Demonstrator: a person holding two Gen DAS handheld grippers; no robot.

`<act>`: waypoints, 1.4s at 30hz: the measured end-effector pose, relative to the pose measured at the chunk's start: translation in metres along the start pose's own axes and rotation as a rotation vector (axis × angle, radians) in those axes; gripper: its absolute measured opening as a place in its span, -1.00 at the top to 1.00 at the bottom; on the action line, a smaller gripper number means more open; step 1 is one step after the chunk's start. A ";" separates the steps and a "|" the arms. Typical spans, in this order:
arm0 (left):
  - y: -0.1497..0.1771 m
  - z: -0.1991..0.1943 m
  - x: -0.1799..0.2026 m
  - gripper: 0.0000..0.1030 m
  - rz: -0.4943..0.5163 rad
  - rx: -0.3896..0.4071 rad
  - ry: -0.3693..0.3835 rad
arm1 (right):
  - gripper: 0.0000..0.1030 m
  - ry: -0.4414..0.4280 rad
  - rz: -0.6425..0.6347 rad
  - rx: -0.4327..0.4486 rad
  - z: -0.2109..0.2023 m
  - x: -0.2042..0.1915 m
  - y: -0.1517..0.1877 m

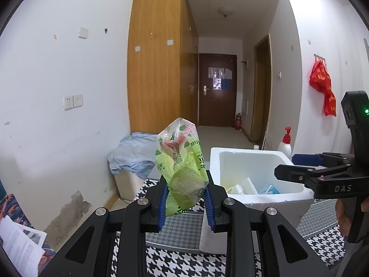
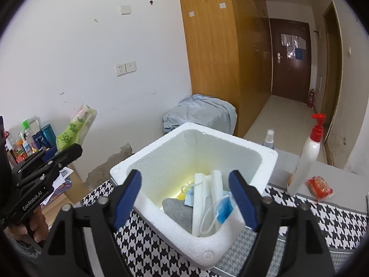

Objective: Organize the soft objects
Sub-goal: 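Lower the foam tube into the foam box and open the right tool, then lower the snack packet into the foam box and open the left tool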

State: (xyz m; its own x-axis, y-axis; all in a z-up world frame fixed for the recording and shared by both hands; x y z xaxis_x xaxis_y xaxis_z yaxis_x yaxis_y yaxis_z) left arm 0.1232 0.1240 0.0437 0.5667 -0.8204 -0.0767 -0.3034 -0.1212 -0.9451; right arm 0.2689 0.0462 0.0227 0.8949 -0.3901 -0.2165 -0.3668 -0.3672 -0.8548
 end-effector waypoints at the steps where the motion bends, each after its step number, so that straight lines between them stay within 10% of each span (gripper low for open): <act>1: 0.000 0.001 -0.001 0.44 -0.002 -0.002 0.001 | -0.75 0.000 0.001 0.004 -0.001 0.000 0.000; 42: -0.016 0.018 0.051 0.44 0.060 -0.002 0.134 | -0.99 0.103 0.050 0.112 -0.063 0.024 0.016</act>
State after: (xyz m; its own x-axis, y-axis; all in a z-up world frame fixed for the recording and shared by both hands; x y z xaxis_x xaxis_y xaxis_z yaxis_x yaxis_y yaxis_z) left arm 0.1706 0.0936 0.0491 0.4398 -0.8936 -0.0900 -0.3352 -0.0704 -0.9395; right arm 0.2683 -0.0217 0.0337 0.8431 -0.4926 -0.2156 -0.3746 -0.2504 -0.8927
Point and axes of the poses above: each gripper's, at about its wrist camera, not at the fingertips, and z roughly the way its jaws point, x to its right, y to its underside, the point moved 3 cm from there along z, roughly the way its jaws point, and after that the axes turned 13 degrees about -y, right-handed, at the moved point
